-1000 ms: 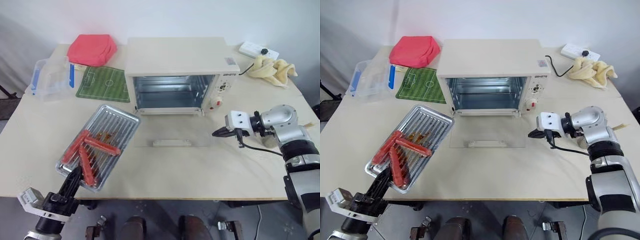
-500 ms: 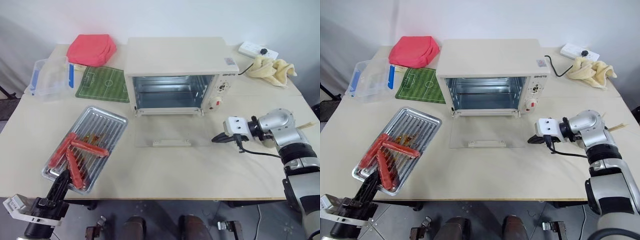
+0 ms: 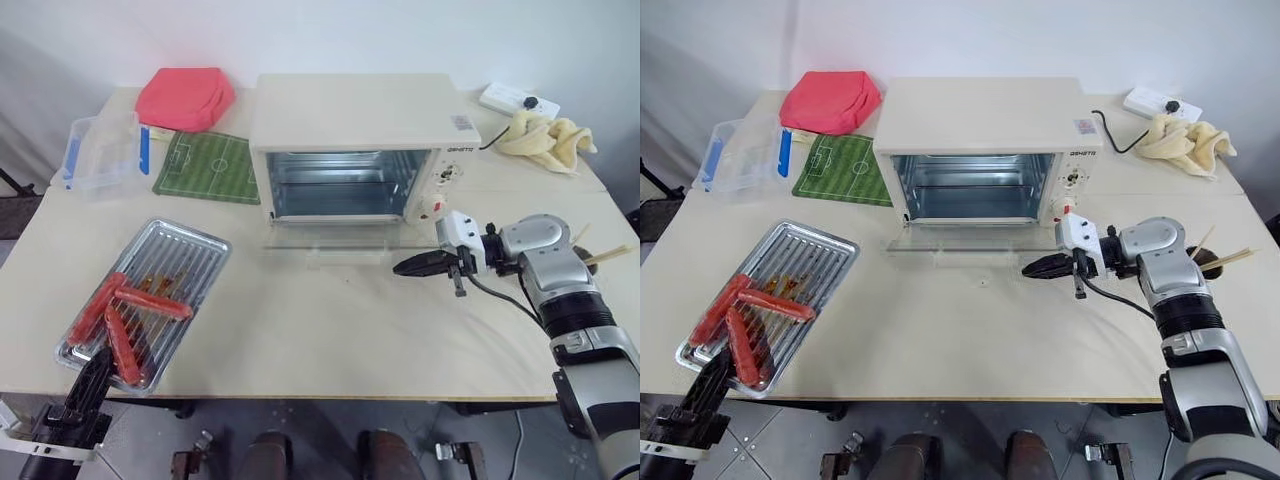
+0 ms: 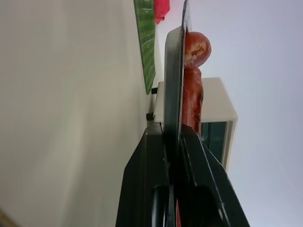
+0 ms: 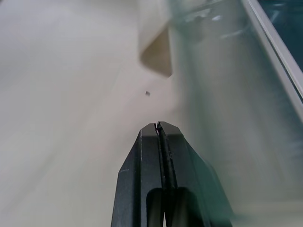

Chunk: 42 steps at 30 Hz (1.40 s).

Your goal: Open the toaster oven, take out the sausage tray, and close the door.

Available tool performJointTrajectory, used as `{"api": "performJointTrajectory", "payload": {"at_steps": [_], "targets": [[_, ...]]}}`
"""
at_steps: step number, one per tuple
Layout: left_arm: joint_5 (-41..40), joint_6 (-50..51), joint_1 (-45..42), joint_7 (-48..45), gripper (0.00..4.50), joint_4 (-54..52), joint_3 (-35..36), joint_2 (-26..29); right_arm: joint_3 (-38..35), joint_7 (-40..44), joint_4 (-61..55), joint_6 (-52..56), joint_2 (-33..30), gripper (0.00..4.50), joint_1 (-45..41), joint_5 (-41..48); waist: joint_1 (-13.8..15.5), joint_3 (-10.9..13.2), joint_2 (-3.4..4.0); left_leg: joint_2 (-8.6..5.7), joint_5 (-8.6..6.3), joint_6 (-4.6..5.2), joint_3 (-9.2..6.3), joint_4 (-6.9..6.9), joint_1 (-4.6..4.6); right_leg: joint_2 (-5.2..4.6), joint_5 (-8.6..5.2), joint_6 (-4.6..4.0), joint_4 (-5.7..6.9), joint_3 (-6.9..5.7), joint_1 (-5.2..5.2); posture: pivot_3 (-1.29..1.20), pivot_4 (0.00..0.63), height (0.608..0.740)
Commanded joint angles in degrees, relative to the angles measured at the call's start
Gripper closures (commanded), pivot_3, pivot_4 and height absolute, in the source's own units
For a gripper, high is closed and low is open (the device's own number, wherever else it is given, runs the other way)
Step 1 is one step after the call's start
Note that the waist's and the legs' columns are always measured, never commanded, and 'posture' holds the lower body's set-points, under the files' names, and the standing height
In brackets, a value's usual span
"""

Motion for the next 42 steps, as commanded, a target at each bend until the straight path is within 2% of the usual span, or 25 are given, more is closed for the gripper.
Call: {"api": "performJointTrajectory", "payload": {"at_steps": [1,8,14,20,24,27,32,37,42], "targets": [[-1.62,3.87,1.15,-3.03,4.5,1.54,2.05,3.07,-3.35,1.05,-0.05,1.51,0.83,4.45,-4.06,2.41,-0.04,0.03,0.0,-0.02,-0.01,0.01,-0.02,0.0,0.0,-0.01,0.0,0.0,0.0,0.01,-0.01,0.0,0.15,0.74],[-1.62,7.88,-0.21,-4.12,4.5,5.06,2.18,8.55,-6.24,-2.68,6.09,1.32,4.81,4.45,-12.02,2.27,-0.48,0.06,0.05,0.04,-0.04,-0.04,-0.06,-0.08,-0.01,0.0,-0.01,-0.01,0.03,0.0,-0.09,0.0,0.15,0.74],[-1.62,8.89,-2.38,-3.89,4.5,4.76,0.38,10.93,-8.87,-5.56,10.52,-0.24,7.52,4.45,-16.9,2.33,-1.16,0.08,0.08,0.08,-0.04,-0.04,-0.1,-0.09,-0.04,-0.04,-0.01,-0.01,0.09,-0.02,-0.14,0.0,0.15,0.74],[-1.62,11.36,-5.79,-3.5,4.5,5.81,-5.67,17.27,-11.02,-8.78,11.55,-0.21,9.83,4.45,-19.36,2.3,-1.56,0.11,0.13,0.07,-0.03,-0.04,-0.09,-0.08,-0.02,-0.01,-0.01,-0.01,0.23,-0.01,-0.18,0.0,0.15,0.74],[-1.62,13.12,-10.23,-4.01,4.5,8.17,-9.58,21.91,-9.95,-5.31,8.48,1.15,8.01,4.45,-17.66,1.92,-1.63,0.16,0.21,0.06,-0.03,-0.05,-0.07,-0.07,-0.02,-0.02,-0.01,-0.01,0.4,0.02,-0.27,0.0,0.15,0.74],[-1.62,15.69,-17.87,-3.74,4.5,12.27,-15.51,26.11,-6.65,-0.22,5.45,1.28,2.87,4.45,-14.35,-1.35,-1.14,0.22,0.31,0.01,-0.03,-0.05,-0.15,-0.11,-0.04,-0.03,0.0,0.0,0.43,-0.01,-0.3,0.0,0.15,0.74],[-1.62,19.02,-30.06,-2.42,4.5,21.06,-24.56,29.92,-3.83,2.4,4.91,-2.32,-3.01,4.45,-11.23,-5.78,-1.32,0.26,0.37,-0.1,-0.03,-0.04,-0.22,-0.14,-0.06,-0.03,0.02,0.04,0.53,-0.01,-0.25,0.0,0.15,0.74],[-1.48,20.87,-40.18,0.34,4.5,28.43,-34.09,32.41,-3.43,1.24,4.66,-3.16,-4.67,4.45,-10.15,-7.14,-2.21,0.32,0.47,-0.03,-0.02,-0.04,-0.09,-0.19,-0.04,0.04,0.03,0.06,0.57,-0.02,-0.31,0.0,0.15,0.74],[12.96,23.73,-53.01,-2.51,4.5,37.38,-42.4,28.81,-4.64,0.53,1.62,-0.85,-6.15,4.45,-7.59,-6.03,-2.04,0.33,0.49,-0.07,-0.01,-0.06,-0.11,-0.14,-0.04,0.05,0.04,0.1,0.6,-0.1,-0.31,0.0,0.15,0.74]]}}
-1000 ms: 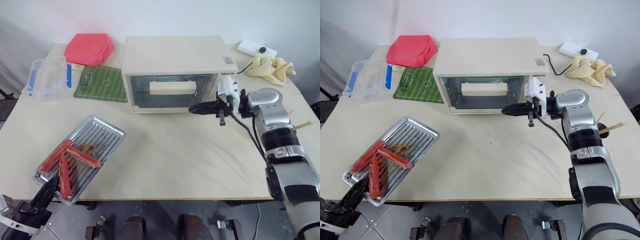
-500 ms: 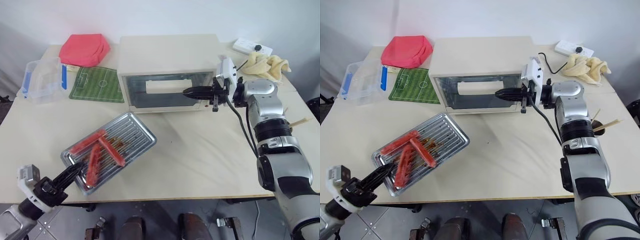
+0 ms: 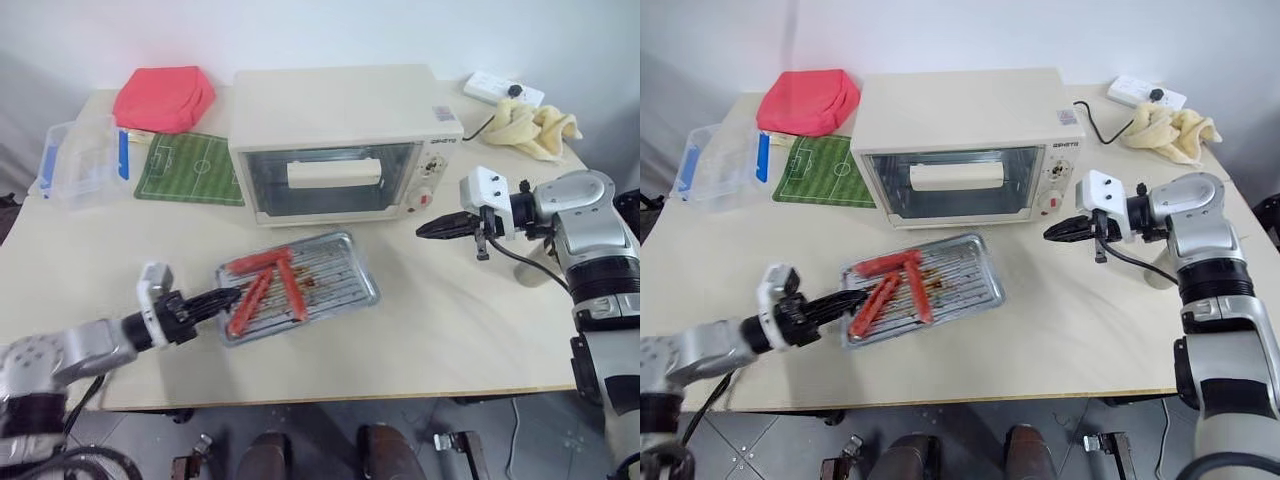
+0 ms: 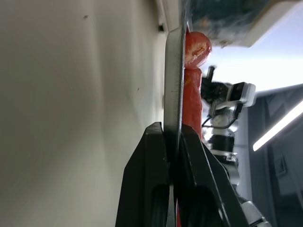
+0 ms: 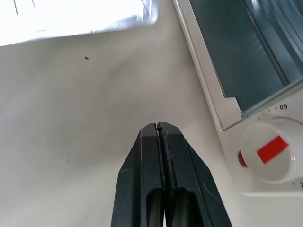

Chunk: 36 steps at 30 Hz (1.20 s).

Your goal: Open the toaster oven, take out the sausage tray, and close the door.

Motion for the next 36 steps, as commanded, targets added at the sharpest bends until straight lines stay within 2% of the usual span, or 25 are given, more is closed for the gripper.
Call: {"api": "performJointTrajectory", "payload": {"at_steps": [1,4,12,21,27,34,36], "targets": [[7.7,1.97,-4.65,-3.86,4.5,4.68,-2.97,-2.0,-1.79,0.8,-4.17,1.22,-2.02,4.45,1.94,1.47,0.19,-0.01,0.01,-0.01,0.0,0.0,-0.01,0.01,0.0,0.0,0.01,0.03,0.0,0.0,0.0,0.0,0.15,0.74],[16.65,2.2,-8.38,-7.21,4.5,7.78,-5.02,-3.67,-2.3,0.13,-7.26,2.36,-2.74,4.45,4.64,2.06,0.98,-0.01,0.12,-0.06,0.01,0.02,-0.02,0.08,0.02,-0.04,0.03,0.05,-0.02,-0.04,0.08,0.0,0.15,0.74],[34.2,4.1,-15.73,-19.75,4.5,11.21,-10.25,-8.12,-3.73,-2.0,-14.1,6.44,-3.97,4.45,9.51,3.59,3.55,-0.11,0.46,-0.26,0.43,0.0,0.2,0.26,0.07,-0.12,0.04,0.07,-0.07,-0.02,0.36,0.0,0.15,0.74],[46.55,4.33,-20.06,-29.71,1.84,14.31,-10.44,-9.99,-3.3,-2.71,-15.52,7.32,-3.97,4.5,10.2,3.69,3.84,-0.1,0.46,-0.43,0.47,0.08,0.1,0.22,0.01,-0.26,0.1,0.18,-0.1,-0.04,0.37,0.0,0.15,0.74],[50.89,3.91,-20.67,-34.42,0.13,13.82,-9.49,-7.95,-2.38,-2.13,-14.09,6.96,-3.19,4.5,8.74,3.24,3.47,-0.1,0.46,-0.4,0.47,0.08,0.12,0.21,0.03,-0.24,0.1,0.19,-0.08,-0.04,0.37,0.0,0.15,0.74],[54.01,2.16,-18.51,-41.96,0.02,6.56,-11.26,0.13,-0.98,0.04,-11.84,5.89,-2.37,4.5,6.97,2.77,1.45,-0.02,0.32,-0.27,0.48,0.04,0.14,0.08,0.03,-0.12,0.1,0.18,-0.04,-0.01,0.24,0.0,0.15,0.74],[55.9,-2.99,-16.36,-46.03,0.0,2.02,-11.84,3.7,-0.59,1.99,-11.02,4.41,-1.97,4.13,6.73,3.14,0.48,-0.01,0.3,-0.2,0.48,0.02,0.14,0.0,0.03,-0.07,0.1,0.17,-0.04,-0.02,0.22,0.0,0.15,0.74]]}}
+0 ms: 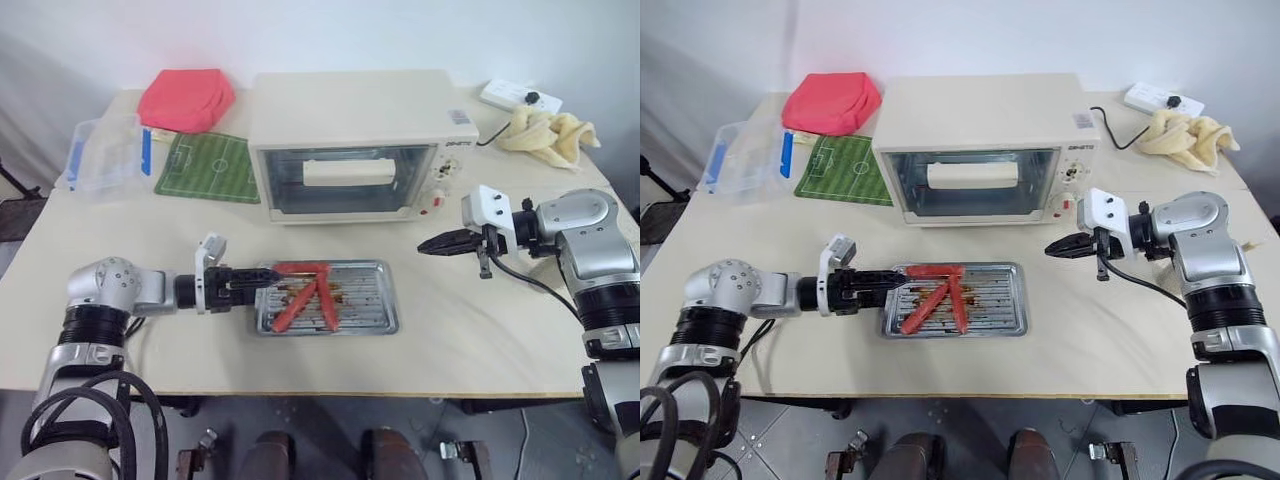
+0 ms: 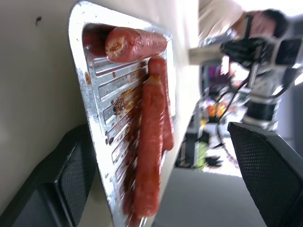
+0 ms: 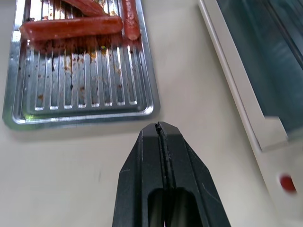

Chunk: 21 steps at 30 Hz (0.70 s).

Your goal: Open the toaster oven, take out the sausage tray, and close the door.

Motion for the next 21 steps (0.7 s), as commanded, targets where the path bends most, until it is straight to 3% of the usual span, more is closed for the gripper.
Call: {"api": "performJointTrajectory", "payload": {"at_steps": [1,7,10,13,18,21], "targets": [[5.46,-7.84,4.08,-5.04,0.0,-6.71,-0.76,6.28,0.24,3.81,1.03,-3.34,0.52,3.91,-1.17,1.18,-0.83,0.02,-0.03,0.05,-0.01,-0.02,0.0,-0.03,0.0,0.03,0.0,0.0,0.0,0.01,-0.05,0.0,0.15,0.74],[4.99,-22.19,14.47,-14.61,0.0,-18.64,8.14,10.28,4.06,6.1,2.72,-6.35,-1.66,2.04,-0.54,8.13,-1.13,0.13,-0.05,0.14,-0.02,-0.03,-0.07,-0.29,-0.03,0.02,0.02,-0.06,-0.04,0.03,-0.15,0.0,0.15,0.74],[12.98,-48.23,28.3,-18.54,0.0,-27.15,17.91,7.43,7.6,6.1,2.18,-7.64,-4.69,1.05,1.42,15.42,-0.97,0.19,-0.08,0.23,-0.07,-0.01,-0.22,-0.41,-0.11,-0.03,0.03,-0.06,-0.14,0.0,-0.26,0.0,0.15,0.74],[17.64,-60.8,37.65,-20.16,0.0,-29.67,21.69,5.82,10.72,6.1,3.23,-9.7,-7.0,0.08,2.15,18.86,-0.53,0.21,-0.06,0.23,-0.12,-0.02,-0.18,-0.64,-0.13,-0.09,0.03,-0.06,-0.36,-0.12,-0.29,0.0,0.15,0.74],[20.83,-76.07,50.64,-27.92,0.0,-25.33,26.86,3.68,11.49,6.1,8.51,-9.79,-7.08,0.03,2.42,24.39,-0.21,0.23,-0.08,0.22,-0.15,0.01,0.27,-0.53,-0.12,-0.08,0.02,-0.07,-0.45,-0.34,-0.13,0.0,0.15,0.74],[19.88,-77.93,52.76,-29.08,0.0,-23.67,28.41,3.72,12.59,6.1,12.09,-11.61,-6.86,0.03,1.72,22.53,-0.04,0.34,-0.21,0.21,-0.19,0.08,0.4,-0.5,-0.08,-0.12,0.03,-0.07,-0.44,-0.38,-0.13,0.0,0.15,0.74]]}}
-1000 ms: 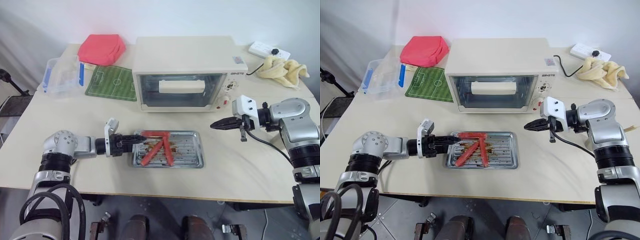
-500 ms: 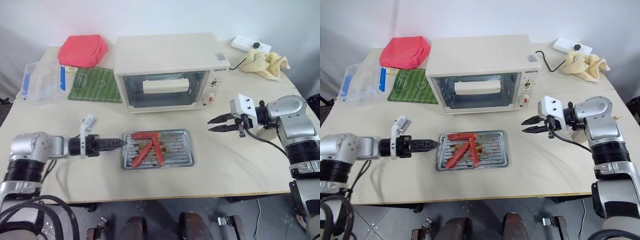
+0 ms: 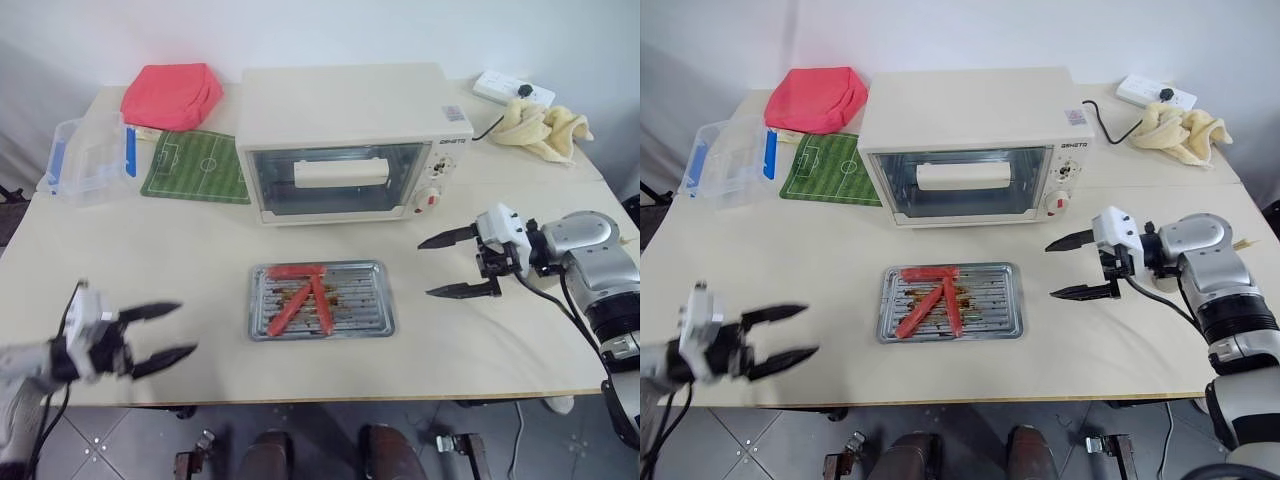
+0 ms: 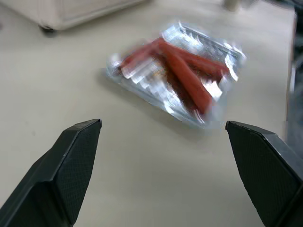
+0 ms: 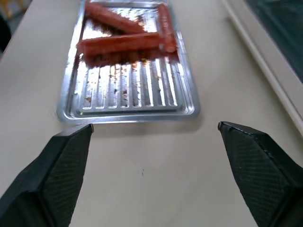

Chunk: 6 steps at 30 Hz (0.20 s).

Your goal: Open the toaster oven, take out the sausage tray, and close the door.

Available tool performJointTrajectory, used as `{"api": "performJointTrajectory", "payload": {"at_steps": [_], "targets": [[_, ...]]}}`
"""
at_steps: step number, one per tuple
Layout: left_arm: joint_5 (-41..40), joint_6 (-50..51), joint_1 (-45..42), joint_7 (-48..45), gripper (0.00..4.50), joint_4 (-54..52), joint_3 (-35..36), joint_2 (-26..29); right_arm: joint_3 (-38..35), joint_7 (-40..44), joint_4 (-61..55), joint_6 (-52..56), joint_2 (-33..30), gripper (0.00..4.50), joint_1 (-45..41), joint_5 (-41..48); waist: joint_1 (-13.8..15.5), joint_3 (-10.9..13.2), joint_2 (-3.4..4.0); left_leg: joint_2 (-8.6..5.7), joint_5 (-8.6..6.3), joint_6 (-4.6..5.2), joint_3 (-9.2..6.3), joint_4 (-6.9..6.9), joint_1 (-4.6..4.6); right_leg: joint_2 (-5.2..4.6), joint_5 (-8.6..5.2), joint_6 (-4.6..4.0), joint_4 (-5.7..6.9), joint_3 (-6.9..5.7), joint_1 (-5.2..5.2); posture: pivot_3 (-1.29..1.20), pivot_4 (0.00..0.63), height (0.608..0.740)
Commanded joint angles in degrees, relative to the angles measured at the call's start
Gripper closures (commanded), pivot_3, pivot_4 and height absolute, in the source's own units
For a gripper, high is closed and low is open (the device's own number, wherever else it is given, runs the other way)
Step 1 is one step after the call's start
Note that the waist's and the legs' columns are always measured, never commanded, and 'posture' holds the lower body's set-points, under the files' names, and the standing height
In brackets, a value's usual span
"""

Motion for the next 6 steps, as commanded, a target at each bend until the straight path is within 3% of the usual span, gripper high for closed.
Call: {"api": "performJointTrajectory", "payload": {"at_steps": [1,6], "targets": [[-0.71,-4.31,0.67,-1.95,0.0,1.06,3.43,0.09,0.18,3.81,2.89,-2.51,-0.24,0.03,-1.12,-0.24,0.38,0.05,-0.05,0.0,0.0,0.0,-0.04,0.05,-0.01,-0.01,0.0,0.0,0.01,-0.04,0.02,0.0,0.15,0.74],[-2.08,-4.5,-1.8,0.31,0.0,2.3,5.22,-0.63,-2.19,3.79,5.52,-2.48,1.55,0.03,-1.09,-2.3,0.67,0.06,-0.04,0.05,-0.02,0.03,-0.06,0.2,-0.01,-0.07,0.0,0.0,0.07,-0.05,0.04,0.0,0.15,0.74]]}}
